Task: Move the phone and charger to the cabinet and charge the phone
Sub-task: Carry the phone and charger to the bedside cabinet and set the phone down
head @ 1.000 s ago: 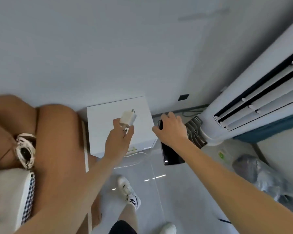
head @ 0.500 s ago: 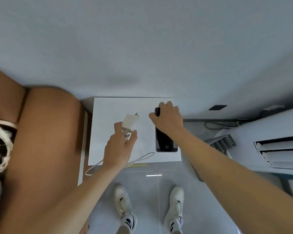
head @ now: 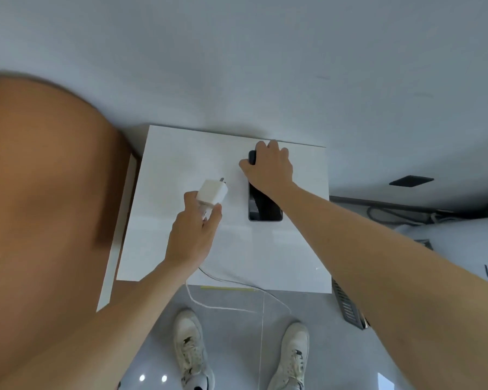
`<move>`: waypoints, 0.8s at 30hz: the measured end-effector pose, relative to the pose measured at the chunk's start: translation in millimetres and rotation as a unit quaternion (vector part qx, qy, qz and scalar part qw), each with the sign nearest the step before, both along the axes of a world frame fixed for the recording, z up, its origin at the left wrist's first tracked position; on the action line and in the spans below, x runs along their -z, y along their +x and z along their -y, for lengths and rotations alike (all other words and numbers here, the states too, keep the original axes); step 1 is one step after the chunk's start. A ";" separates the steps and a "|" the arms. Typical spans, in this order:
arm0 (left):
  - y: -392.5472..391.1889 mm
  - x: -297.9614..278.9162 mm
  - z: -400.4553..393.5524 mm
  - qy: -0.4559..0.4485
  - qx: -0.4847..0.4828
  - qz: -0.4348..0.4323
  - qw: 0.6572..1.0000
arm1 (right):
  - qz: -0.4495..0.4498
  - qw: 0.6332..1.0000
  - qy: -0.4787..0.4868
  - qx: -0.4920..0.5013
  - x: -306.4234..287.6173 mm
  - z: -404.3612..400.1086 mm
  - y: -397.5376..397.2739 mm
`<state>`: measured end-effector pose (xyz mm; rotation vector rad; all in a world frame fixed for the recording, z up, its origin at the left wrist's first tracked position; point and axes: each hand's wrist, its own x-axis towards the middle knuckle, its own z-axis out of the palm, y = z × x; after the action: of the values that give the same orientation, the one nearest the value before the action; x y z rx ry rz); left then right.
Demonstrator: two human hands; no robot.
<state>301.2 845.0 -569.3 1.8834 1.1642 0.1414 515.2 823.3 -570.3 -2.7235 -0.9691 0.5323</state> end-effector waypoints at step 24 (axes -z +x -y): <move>29.2 28.5 -13.6 -0.026 -0.062 0.041 0.997 | 0.136 0.990 0.034 -0.025 27.7 -11.3 0.7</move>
<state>330.4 858.6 -597.8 1.7444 1.2166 0.2532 515.9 834.6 -598.0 -2.7639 -1.0974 0.1319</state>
